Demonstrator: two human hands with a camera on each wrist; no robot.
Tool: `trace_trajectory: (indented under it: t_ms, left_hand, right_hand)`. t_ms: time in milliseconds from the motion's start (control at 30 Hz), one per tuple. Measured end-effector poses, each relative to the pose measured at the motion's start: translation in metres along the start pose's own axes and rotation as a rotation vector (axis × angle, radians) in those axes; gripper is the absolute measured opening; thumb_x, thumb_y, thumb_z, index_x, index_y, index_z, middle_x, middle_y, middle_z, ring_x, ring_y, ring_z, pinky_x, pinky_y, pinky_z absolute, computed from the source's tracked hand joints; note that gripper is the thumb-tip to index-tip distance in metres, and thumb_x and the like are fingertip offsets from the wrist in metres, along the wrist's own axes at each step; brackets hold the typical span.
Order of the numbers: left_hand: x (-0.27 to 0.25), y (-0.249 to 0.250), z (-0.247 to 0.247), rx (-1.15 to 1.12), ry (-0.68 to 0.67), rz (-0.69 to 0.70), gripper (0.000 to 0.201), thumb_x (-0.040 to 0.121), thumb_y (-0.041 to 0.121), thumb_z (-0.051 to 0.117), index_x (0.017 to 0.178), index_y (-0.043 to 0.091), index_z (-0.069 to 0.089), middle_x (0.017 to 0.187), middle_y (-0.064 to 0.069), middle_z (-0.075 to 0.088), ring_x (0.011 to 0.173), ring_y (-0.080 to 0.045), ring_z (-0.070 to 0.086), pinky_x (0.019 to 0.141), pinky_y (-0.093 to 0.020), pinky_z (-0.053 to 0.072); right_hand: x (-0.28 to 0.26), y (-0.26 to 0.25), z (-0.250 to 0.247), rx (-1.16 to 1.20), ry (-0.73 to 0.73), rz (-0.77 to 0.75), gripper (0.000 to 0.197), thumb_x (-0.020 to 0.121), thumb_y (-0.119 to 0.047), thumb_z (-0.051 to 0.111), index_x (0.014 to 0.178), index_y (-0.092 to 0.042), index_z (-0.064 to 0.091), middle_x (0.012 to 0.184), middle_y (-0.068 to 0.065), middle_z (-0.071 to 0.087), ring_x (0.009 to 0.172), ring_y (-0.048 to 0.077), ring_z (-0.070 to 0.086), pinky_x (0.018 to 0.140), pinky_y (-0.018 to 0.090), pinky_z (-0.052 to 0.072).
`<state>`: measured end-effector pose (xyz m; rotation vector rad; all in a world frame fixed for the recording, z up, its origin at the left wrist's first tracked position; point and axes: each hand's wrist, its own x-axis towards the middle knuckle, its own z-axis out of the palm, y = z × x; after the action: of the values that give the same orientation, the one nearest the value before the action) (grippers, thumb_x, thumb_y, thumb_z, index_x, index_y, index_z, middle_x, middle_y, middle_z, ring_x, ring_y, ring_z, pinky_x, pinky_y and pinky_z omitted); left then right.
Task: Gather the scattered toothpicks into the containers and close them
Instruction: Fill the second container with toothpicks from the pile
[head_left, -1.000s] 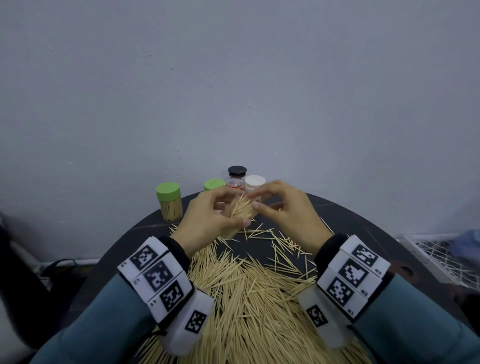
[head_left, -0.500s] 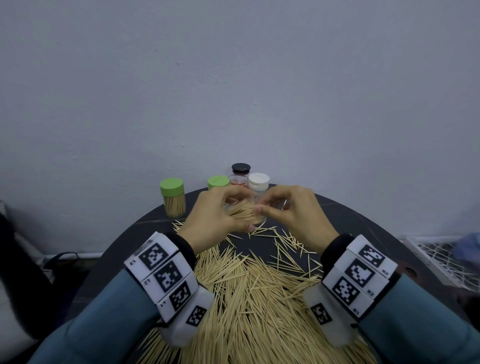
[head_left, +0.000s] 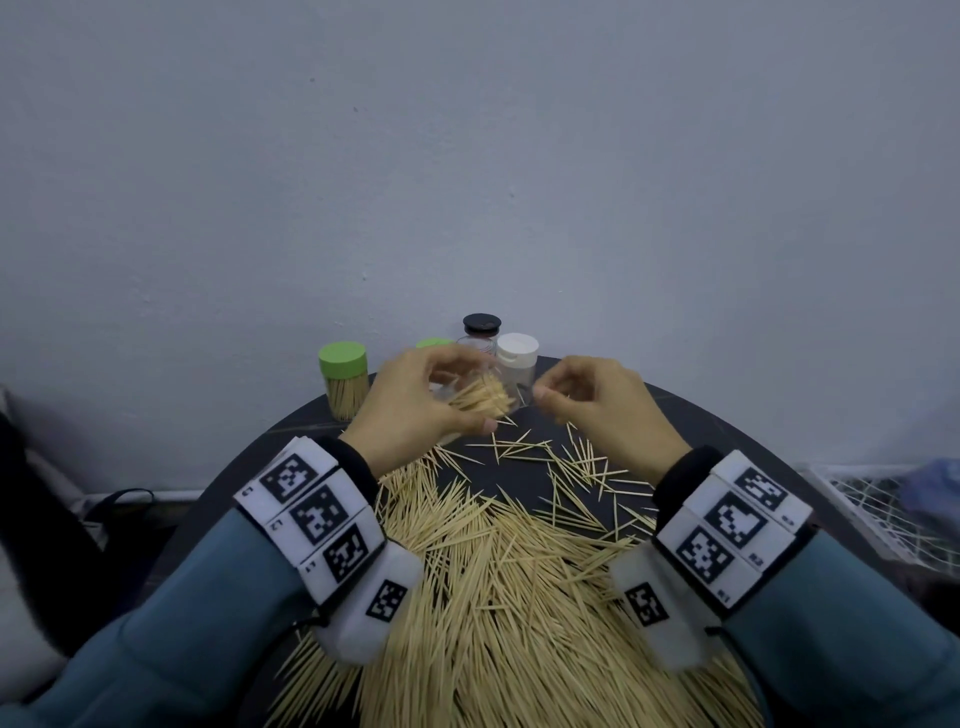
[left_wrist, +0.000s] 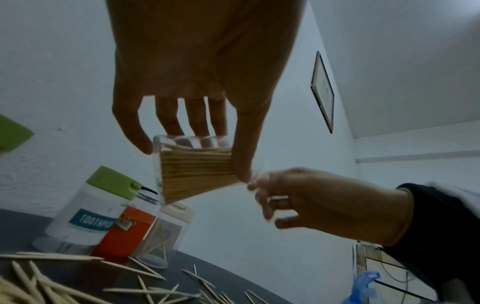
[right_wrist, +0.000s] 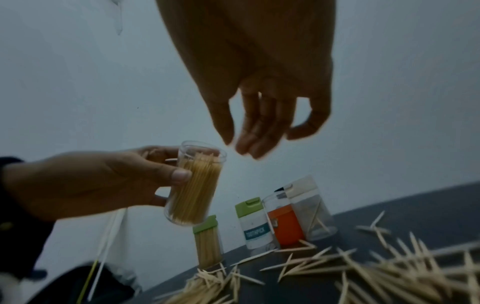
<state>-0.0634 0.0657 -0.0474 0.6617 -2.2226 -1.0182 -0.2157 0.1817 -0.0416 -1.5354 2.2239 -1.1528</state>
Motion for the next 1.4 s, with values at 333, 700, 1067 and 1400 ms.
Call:
trace_trajectory:
  t_ms: [333, 700, 1067, 1400]
  left_hand:
    - [0.005, -0.002, -0.012, -0.06, 0.091, -0.001, 0.05, 0.061, 0.013, 0.087, 0.101, 0.033, 0.065, 0.095, 0.02, 0.062, 0.093, -0.003, 0.058, 0.077, -0.016, 0.046]
    - [0.007, -0.001, -0.01, -0.077, 0.05, 0.007, 0.05, 0.059, 0.015, 0.088, 0.099, 0.034, 0.064, 0.098, 0.015, 0.065, 0.098, -0.009, 0.061, 0.077, -0.013, 0.045]
    - [0.006, 0.002, -0.013, -0.104, 0.051, 0.019, 0.053, 0.06, 0.015, 0.088, 0.106, 0.028, 0.066, 0.107, 0.007, 0.066, 0.1, -0.008, 0.061, 0.071, -0.006, 0.043]
    - [0.007, 0.003, -0.015, -0.129, 0.068, 0.02, 0.052, 0.06, 0.013, 0.088, 0.106, 0.028, 0.067, 0.105, 0.006, 0.067, 0.096, -0.008, 0.061, 0.066, 0.001, 0.041]
  right_hand:
    - [-0.031, -0.026, 0.043, -0.813, -0.701, 0.261, 0.088, 0.076, -0.077, 0.043, 0.13, -0.008, 0.046, 0.133, 0.006, 0.05, 0.12, 0.024, 0.049, 0.095, 0.038, 0.041]
    - [-0.028, -0.031, 0.056, -0.697, -0.701, 0.296, 0.06, 0.085, -0.053, 0.057, 0.124, -0.009, 0.047, 0.122, 0.004, 0.054, 0.111, 0.021, 0.053, 0.089, 0.033, 0.043]
    - [-0.02, -0.033, 0.068, -0.612, -0.735, 0.294, 0.034, 0.099, -0.024, 0.039, 0.123, -0.003, 0.049, 0.121, 0.011, 0.054, 0.099, 0.021, 0.051, 0.08, 0.028, 0.039]
    - [-0.005, -0.019, 0.059, -0.43, -0.643, 0.403, 0.038, 0.098, -0.007, 0.034, 0.062, -0.017, 0.033, 0.068, -0.001, 0.037, 0.065, 0.013, 0.04, 0.054, 0.018, 0.032]
